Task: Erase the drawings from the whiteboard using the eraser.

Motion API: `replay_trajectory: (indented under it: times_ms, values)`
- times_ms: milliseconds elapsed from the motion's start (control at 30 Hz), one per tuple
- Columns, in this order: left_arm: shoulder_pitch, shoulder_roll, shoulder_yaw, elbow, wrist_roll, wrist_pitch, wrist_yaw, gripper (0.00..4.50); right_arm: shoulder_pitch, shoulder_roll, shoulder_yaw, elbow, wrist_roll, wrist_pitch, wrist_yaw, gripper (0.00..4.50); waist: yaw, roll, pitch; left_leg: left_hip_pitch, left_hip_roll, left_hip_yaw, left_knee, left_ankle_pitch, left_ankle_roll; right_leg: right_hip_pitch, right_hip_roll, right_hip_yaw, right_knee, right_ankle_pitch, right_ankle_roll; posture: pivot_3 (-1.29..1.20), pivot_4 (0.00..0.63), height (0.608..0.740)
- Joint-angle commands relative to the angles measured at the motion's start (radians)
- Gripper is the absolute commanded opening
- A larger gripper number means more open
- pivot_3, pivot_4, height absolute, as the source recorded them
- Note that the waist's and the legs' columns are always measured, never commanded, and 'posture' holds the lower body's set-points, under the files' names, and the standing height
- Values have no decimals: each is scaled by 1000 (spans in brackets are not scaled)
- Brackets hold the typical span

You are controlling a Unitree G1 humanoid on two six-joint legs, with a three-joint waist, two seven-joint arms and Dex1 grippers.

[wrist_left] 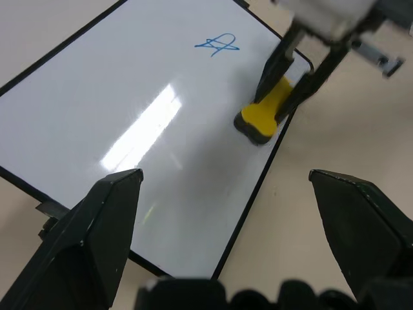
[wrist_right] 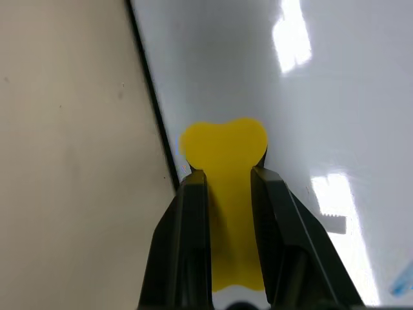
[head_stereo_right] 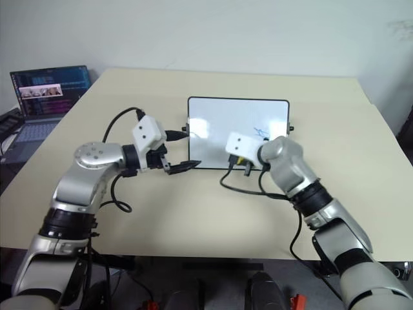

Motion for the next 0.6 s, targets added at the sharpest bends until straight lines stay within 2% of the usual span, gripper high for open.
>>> replay_trajectory:
  times_ms: [33, 267, 500, 600]
  values:
    - [-38, 24, 46, -13, -16, -15, -9, 4500, 1, -88, -97, -159, 50, 63, 50, 545, 1, 0, 0, -1, 0, 0, 0, 0, 0, 0, 0, 0, 0, 2, -3, 0, 150, 740]
    - [-61, 39, 48, -7, -17, -17, -19, 4500, 84, -283, -251, -269, 130, 44, 57, 532, 9, 0, 0, -17, -1, 0, -3, -4, -5, -17, -2, -3, -1, -4, -4, 0, 150, 740]
    - [-72, 93, 83, 24, -17, -30, -41, 4500, 115, -393, -344, -205, 176, -81, 25, 526, 2, 1, 1, -16, -1, 0, -2, -4, -4, -17, -2, -2, 0, -4, -5, 0, 150, 740]
    - [-76, 95, 90, 31, -28, -30, -44, 4500, 134, -412, -334, -198, 176, -97, 15, 526, 2, 1, 1, -16, -1, 1, -2, -4, -5, -16, -2, -2, 0, -4, -5, 0, 150, 740]
